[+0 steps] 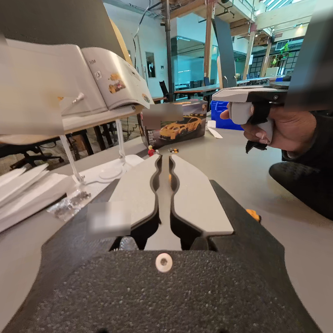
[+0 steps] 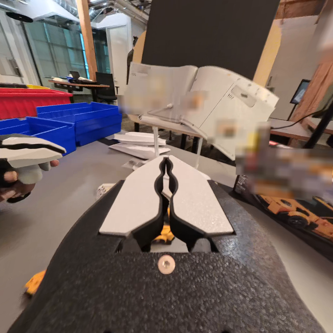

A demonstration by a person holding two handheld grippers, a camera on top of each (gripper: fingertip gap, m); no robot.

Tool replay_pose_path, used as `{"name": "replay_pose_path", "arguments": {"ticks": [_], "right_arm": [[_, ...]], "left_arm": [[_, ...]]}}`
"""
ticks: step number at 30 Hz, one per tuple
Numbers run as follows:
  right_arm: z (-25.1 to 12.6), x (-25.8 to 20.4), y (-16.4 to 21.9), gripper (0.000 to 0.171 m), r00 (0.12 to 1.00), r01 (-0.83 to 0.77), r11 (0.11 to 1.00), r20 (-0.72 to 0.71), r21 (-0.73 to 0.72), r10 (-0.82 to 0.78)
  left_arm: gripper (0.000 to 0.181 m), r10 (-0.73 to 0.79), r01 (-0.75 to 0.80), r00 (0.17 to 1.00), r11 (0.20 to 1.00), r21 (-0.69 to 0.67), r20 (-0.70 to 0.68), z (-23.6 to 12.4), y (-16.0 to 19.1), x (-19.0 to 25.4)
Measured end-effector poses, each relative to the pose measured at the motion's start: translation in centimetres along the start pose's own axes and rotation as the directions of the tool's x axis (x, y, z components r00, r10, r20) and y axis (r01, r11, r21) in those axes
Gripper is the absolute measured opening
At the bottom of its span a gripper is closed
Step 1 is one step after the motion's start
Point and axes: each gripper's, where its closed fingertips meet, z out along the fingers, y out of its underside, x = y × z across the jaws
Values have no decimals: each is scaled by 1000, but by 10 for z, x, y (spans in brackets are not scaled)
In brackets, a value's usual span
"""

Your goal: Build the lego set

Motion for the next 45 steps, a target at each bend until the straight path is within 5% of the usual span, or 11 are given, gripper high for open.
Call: {"name": "replay_pose_path", "arguments": {"ticks": [8, 17, 34, 45], "right_arm": [[82, 56, -38, 0, 984, 73, 997, -161, -4, -73], [144, 118, -48, 0, 955, 58, 998, -293, 2, -55], [150, 132, -36, 0, 961, 71, 995, -261, -70, -87], [128, 111, 13, 0, 963, 32, 995, -265, -100, -58]], "left_arm": [[0, -56, 40, 988, 993, 116, 145, 24, -14, -62], [0, -16, 3, 993, 994, 109, 121, 11, -7, -42], [0, -20, 15, 996, 999, 51, 83, 14, 3, -34], [0, -24, 21, 997, 999, 36, 73, 15, 6, -33]]}}
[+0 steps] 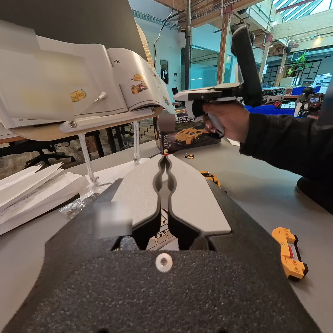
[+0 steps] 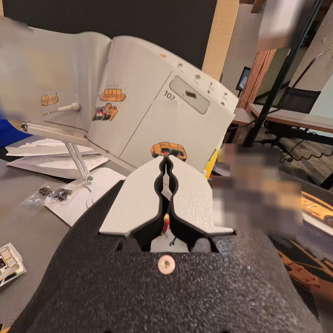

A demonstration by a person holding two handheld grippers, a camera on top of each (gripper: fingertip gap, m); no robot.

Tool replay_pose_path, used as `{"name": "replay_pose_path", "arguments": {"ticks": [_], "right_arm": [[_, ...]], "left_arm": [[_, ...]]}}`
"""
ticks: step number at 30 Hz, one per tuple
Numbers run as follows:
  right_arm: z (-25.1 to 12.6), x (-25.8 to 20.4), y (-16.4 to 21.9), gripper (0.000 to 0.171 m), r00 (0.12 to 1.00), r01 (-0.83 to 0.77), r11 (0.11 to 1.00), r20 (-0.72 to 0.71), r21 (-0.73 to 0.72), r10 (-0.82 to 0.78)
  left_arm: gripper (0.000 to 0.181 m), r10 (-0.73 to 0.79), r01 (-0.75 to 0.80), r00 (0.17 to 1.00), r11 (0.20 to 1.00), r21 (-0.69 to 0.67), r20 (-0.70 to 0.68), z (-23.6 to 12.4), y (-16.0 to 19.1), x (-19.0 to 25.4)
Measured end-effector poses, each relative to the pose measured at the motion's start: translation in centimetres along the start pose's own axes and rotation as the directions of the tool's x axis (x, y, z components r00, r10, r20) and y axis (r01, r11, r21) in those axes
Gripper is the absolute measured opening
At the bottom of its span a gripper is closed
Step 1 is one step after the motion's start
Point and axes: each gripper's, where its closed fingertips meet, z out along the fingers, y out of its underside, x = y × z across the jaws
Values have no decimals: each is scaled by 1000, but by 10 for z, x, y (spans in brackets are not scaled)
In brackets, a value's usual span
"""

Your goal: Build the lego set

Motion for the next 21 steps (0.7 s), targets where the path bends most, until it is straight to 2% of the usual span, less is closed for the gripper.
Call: {"name": "replay_pose_path", "arguments": {"ticks": [3, 12, 16, 21], "right_arm": [[2, 1, 13, 1, 1000, -8, 1000, -3, -23, 8], [-4, -2, 12, 2, 1000, 5, 1000, 12, 1, -5], [-13, -2, 2, 2, 1000, -1, 1000, 24, 26, 0], [-45, -2, -31, 3, 997, -49, 994, 68, 97, 43]], "left_arm": [[0, 2, -2, 1000, 1000, -4, -1, 0, 1, 0], [0, 8, -8, 1000, 1000, -13, 0, 0, 2, 0], [0, 11, -11, 1000, 1000, -17, 0, 1, 3, 0], [0, 23, -23, 1000, 1000, -14, 5, -1, 1, 0]]}}
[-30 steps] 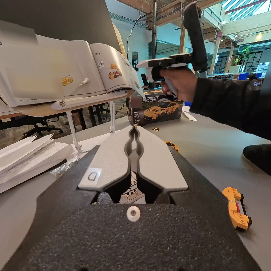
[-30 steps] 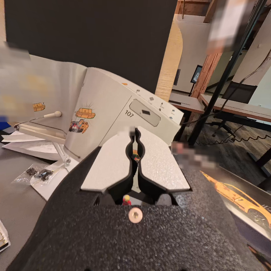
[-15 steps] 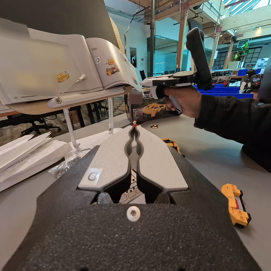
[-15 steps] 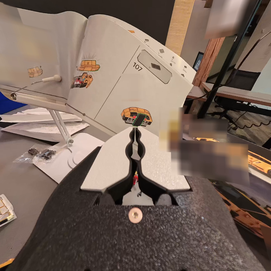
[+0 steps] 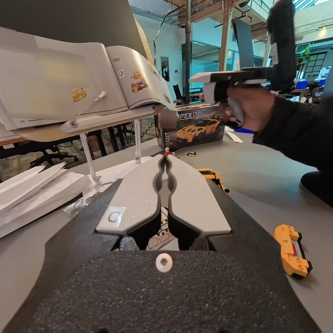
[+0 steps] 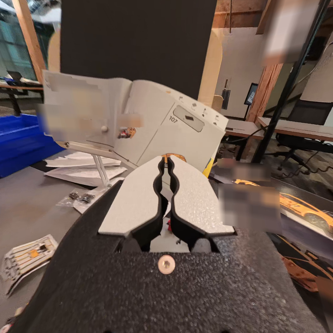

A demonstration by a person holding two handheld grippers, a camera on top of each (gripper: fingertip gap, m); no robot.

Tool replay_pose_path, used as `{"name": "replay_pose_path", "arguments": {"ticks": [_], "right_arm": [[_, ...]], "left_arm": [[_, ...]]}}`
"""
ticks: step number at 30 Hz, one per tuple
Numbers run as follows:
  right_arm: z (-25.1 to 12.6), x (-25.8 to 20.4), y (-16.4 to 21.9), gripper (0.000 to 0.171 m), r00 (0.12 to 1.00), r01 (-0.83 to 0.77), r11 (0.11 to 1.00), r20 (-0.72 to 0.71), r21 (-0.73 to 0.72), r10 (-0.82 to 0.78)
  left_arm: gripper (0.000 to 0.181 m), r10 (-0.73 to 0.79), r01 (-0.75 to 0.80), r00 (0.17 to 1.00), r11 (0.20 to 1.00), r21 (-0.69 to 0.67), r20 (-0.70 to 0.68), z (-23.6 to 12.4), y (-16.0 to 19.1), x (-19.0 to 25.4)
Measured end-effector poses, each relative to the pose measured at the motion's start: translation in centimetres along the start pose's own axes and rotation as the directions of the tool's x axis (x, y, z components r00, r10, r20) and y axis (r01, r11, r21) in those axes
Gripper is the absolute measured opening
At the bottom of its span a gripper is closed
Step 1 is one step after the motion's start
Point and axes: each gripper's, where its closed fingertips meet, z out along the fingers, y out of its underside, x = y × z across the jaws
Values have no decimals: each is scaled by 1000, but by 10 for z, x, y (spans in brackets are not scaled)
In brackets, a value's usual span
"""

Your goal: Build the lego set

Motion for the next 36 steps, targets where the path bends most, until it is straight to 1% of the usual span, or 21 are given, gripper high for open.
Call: {"name": "replay_pose_path", "arguments": {"ticks": [3, 6, 8, 11, 13, 17, 22, 29, 30, 31, 33, 36], "right_arm": [[-19, -7, -1, 3, 999, -38, 999, 31, 21, 38], [-30, -18, 23, 3, 998, -3, 1000, 59, -23, 4], [-38, -34, 41, 4, 993, 27, 997, 119, -72, -19], [-50, -45, 60, 5, 983, 100, 991, 164, -90, -84], [-56, -47, 64, 5, 980, 116, 989, 175, -87, -99], [-65, -56, 69, 5, 972, 83, 992, 229, -95, -59], [-81, -80, 79, 5, 935, 154, 984, 336, -90, -115], [-104, -102, 91, 4, 883, 188, 976, 453, -106, -121], [-108, -109, 94, 4, 860, 200, 974, 496, -107, -122], [-116, -121, 98, 5, 816, 219, 970, 565, -105, -123], [-134, -148, 106, 6, 695, 274, 957, 708, -100, -124], [-159, -174, 122, 12, 539, 374, 922, 832, -98, -130]], "left_arm": [[0, -5, 5, 1000, 1000, -1, -4, 0, 0, 0], [0, -4, 4, 1000, 1000, -8, -8, 1, 2, 1], [0, -1, 1, 1000, 1000, -14, -8, 1, 4, 1], [0, 7, -7, 1000, 1000, -23, -3, 2, 6, 1], [0, 8, -8, 1000, 1000, -27, 0, 2, 7, 0], [0, 9, -9, 1000, 999, -37, 1, 3, 9, 0], [0, 11, -10, 1000, 999, -42, 5, 2, 10, -1], [0, 9, -10, 1000, 999, -51, -9, 3, 12, 1], [0, 10, -11, 1000, 999, -53, -13, 3, 12, 1], [0, 10, -11, 1000, 998, -56, -20, 3, 13, 2], [0, 10, -12, 999, 998, -64, -31, 4, 14, 4], [0, 17, -19, 999, 998, -63, -38, 4, 13, 5]]}}
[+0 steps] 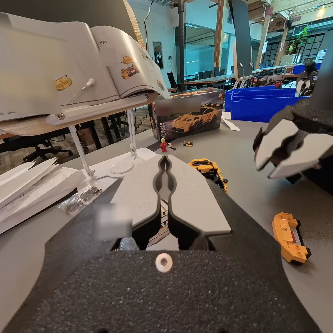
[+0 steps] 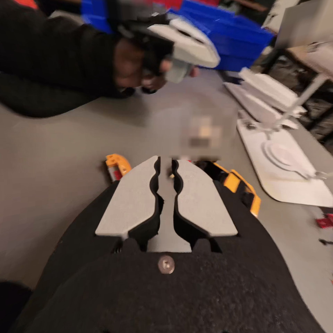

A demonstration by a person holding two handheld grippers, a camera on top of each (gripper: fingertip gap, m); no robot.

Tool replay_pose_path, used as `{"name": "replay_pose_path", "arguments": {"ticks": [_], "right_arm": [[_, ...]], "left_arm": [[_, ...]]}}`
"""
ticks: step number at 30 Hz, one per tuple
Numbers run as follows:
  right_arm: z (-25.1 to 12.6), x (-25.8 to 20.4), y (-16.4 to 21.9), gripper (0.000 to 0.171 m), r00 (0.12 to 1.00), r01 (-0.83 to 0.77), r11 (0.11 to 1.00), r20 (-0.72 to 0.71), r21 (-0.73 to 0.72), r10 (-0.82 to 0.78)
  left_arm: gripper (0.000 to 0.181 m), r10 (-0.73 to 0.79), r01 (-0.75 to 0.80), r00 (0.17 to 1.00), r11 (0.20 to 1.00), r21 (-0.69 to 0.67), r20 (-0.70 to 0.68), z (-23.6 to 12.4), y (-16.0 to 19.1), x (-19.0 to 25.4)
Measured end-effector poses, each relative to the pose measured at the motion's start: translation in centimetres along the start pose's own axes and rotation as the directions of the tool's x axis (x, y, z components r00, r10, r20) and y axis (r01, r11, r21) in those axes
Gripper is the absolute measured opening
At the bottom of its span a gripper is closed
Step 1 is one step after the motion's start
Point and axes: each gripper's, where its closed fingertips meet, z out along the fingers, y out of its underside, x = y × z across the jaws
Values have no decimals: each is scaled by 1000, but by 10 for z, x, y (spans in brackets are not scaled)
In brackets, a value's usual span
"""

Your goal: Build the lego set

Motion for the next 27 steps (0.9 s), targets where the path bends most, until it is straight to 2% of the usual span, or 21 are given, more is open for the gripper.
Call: {"name": "replay_pose_path", "arguments": {"ticks": [9, 14, 27], "right_arm": [[13, -46, 32, 46, 971, 55, 979, 237, -195, -7], [16, -54, 44, 47, 963, 71, 966, 268, -250, -2], [20, -57, 52, 44, 963, 81, 955, 270, -284, -2]], "left_arm": [[0, 0, -1, 1000, 1000, -7, -22, 1, 1, 4], [0, 4, -4, 1000, 1000, -13, -28, 1, 2, 6], [0, 11, -12, 999, 999, -31, -40, 3, 5, 8]]}}
